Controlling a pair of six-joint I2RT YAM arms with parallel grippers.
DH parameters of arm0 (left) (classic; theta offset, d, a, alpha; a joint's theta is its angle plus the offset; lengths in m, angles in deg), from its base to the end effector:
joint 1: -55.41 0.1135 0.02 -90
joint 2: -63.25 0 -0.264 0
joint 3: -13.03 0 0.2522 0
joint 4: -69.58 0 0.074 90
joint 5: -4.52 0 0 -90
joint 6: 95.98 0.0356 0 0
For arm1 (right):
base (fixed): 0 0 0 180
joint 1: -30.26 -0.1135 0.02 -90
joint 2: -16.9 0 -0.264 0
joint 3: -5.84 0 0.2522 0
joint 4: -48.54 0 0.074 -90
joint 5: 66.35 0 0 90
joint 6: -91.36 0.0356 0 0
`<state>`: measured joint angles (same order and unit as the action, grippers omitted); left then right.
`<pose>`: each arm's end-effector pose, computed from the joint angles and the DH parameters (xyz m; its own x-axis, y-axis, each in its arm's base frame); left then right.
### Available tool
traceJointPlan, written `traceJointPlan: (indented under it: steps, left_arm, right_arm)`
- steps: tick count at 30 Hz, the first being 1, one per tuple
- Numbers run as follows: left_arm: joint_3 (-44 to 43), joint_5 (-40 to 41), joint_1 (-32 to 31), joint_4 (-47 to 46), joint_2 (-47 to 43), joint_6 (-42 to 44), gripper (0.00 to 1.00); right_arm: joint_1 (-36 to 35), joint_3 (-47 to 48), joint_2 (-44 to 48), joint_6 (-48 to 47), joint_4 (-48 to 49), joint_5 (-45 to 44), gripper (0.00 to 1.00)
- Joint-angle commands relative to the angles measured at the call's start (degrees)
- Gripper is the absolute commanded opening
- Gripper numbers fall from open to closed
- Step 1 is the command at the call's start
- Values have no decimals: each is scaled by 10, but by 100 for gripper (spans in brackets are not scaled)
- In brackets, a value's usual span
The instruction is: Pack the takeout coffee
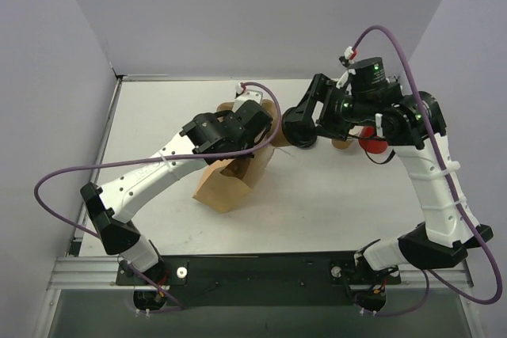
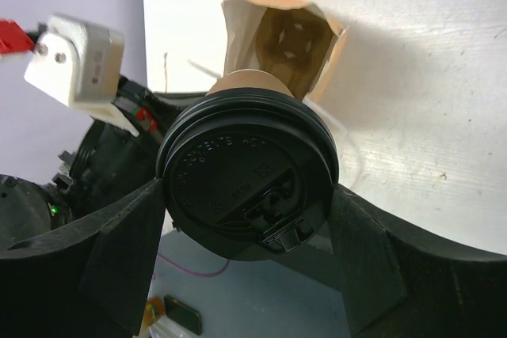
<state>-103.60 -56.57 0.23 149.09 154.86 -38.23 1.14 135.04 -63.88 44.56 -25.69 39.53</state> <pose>0.1952 -0.2504 0.3985 -0.6910 0.1754 -0.7012 0.2241 0.9743 0.0229 0.2071 0.1265 0.5156 -0.7450 0.3387 -0.5747 -0.2377 0.6702 0.7031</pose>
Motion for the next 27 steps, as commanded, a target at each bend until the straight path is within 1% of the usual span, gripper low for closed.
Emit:
traceJointPlan:
  steps: [1, 3, 6, 13, 16, 20, 22, 27]
  left_arm:
    - [-17, 40, -2, -9, 13, -101, 0]
    - [-27, 40, -4, -7, 21, -129, 0]
    - [-47, 25, -5, -15, 31, -146, 0]
    - [-110, -17, -5, -27, 59, -156, 0]
    - [-129, -23, -9, -27, 66, -157, 0]
    - [-115, -35, -9, -47, 56, -193, 0]
    - [-96, -41, -11, -70, 45, -209, 0]
    - [-31, -46, -14, -134, 15, -283, 0]
  right_arm:
    - [-40, -34, -2, 30, 15, -41, 50]
    - [-44, -79, 5, 40, 37, -41, 50]
    - [-52, -98, 3, 49, 41, -40, 50]
    - [-52, -59, -18, 42, 18, -55, 49]
    - [-52, -62, -19, 41, 17, -58, 49]
    - [-52, -83, -18, 41, 17, -61, 49]
    - [-52, -86, -17, 36, 18, -69, 49]
    - [-52, -86, -32, 21, -5, -73, 49]
